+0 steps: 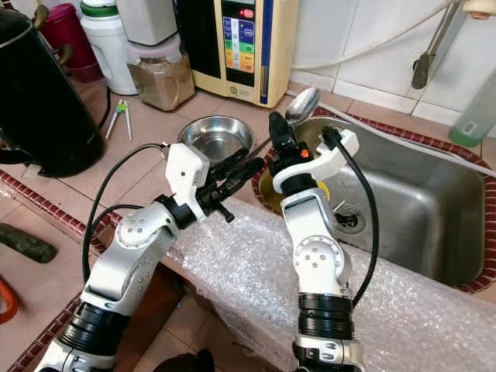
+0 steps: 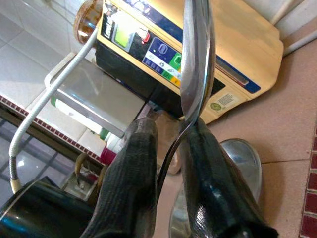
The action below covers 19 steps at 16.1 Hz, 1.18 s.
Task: Kitchen organization
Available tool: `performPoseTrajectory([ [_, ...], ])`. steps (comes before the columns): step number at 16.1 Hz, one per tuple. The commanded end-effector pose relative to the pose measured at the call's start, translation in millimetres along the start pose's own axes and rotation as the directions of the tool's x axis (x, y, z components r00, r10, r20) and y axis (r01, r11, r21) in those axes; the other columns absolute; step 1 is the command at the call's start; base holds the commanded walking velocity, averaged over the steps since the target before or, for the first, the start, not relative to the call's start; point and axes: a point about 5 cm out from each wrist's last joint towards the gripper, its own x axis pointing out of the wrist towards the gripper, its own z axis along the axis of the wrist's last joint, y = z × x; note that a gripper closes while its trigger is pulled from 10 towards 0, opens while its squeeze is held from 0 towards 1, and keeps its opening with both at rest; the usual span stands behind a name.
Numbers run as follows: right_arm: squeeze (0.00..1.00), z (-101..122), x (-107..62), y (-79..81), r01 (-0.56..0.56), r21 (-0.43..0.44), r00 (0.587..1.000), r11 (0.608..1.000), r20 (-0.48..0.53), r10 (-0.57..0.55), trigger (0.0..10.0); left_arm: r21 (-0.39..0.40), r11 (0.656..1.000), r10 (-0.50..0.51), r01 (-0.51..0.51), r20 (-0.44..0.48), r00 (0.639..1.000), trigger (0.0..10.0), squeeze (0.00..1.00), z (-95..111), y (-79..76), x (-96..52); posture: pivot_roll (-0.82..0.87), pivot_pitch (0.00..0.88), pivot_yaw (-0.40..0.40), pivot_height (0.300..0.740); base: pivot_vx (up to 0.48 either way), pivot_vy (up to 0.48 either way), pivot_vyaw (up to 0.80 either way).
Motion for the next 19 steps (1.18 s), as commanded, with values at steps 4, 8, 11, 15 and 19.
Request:
performPoseTrajectory([
  [4,0.0,-33,-5.9,-17.3,0.155,-0.103,0.968,0.983,-0.183,-0.172,10.0,0.024,1.0,-0.003,0.002,0.058,0.998,10.0,1.0,15,1.2,3.2,0.04,0.109,0.036,0.74,0.0,0.0,0.0],
  [8,0.0,-18,6.5,-8.8,0.058,-0.01,0.994,0.998,-0.091,-0.059,10.0,0.029,1.0,0.003,-0.005,0.058,0.998,10.0,1.0,15,3.0,3.6,0.04,0.107,0.041,0.74,0.0,0.0,0.0],
  [11,0.0,-7,2.9,-11.6,0.052,0.011,0.998,0.999,-0.017,-0.052,10.0,0.035,0.999,0.005,-0.007,0.057,0.998,10.0,1.0,15,3.7,3.5,0.04,0.105,0.042,0.74,0.0,0.0,0.0],
  [15,0.0,-6,0.9,-14.0,0.045,-0.014,0.999,0.999,-0.02,-0.045,10.0,0.04,0.999,0.008,-0.01,0.053,0.999,10.0,1.0,15,4.0,3.3,0.04,0.102,0.042,0.74,0.0,0.0,0.0],
  [19,0.0,17,0.9,-32.9,0.129,-0.051,0.989,0.99,0.081,-0.125,10.0,0.029,1.0,0.0,0.0,0.013,1.0,10.0,1.0,11,6.1,-2.7,0.05,0.104,0.042,0.74,0.0,0.0,0.0],
])
